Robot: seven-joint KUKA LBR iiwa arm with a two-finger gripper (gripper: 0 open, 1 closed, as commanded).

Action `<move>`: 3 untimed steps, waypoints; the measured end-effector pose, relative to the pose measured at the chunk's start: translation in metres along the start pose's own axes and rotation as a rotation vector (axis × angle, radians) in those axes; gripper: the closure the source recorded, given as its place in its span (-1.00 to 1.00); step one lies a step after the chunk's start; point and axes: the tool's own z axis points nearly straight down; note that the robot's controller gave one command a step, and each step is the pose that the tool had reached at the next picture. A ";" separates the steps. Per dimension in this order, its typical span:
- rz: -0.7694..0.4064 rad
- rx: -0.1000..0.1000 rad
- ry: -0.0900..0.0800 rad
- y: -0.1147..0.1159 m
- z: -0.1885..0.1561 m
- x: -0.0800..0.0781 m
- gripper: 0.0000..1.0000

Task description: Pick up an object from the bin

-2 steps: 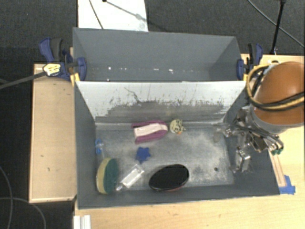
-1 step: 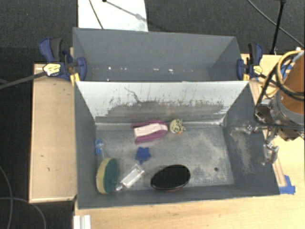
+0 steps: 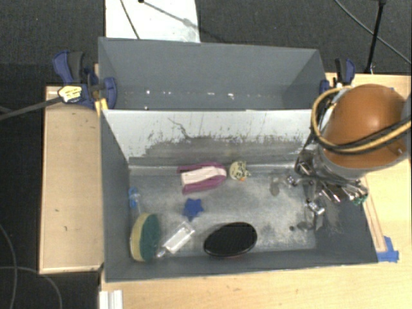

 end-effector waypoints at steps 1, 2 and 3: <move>-0.168 0.005 -0.006 0.064 0.105 -0.010 -1.00; -0.139 0.006 -0.009 0.097 0.109 -0.035 -1.00; -0.141 0.007 -0.007 0.095 0.109 -0.034 1.00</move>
Offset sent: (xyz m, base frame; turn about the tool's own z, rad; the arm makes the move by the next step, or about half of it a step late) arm -0.0257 0.0577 -0.1034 -0.1609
